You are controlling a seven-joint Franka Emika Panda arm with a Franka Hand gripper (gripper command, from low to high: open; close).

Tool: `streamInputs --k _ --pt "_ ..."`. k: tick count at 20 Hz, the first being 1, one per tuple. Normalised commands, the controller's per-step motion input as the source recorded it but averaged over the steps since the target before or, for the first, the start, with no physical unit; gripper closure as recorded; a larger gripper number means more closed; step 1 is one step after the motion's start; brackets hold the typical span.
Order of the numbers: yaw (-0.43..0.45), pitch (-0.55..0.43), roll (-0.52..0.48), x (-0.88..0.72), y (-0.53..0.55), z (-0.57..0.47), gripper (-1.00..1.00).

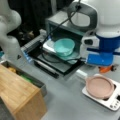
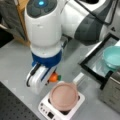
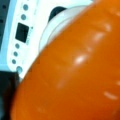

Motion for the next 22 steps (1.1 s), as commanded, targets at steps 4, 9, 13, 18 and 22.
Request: streamInputs --k 4,9,13,18,22 --pt "-0.205 -0.089 -0.156 -0.52 0.06 -0.11 1.0" --pt "-0.186 -0.145 -0.156 -0.5 0.08 -0.13 1.0" --pt "-0.125 -0.192 -0.126 -0.53 0.13 -0.1 1.0" --pt "-0.104 -0.203 -0.075 -0.58 0.14 -0.12 1.0" --pt "-0.103 -0.245 -0.057 -0.62 0.07 -0.2 1.0"
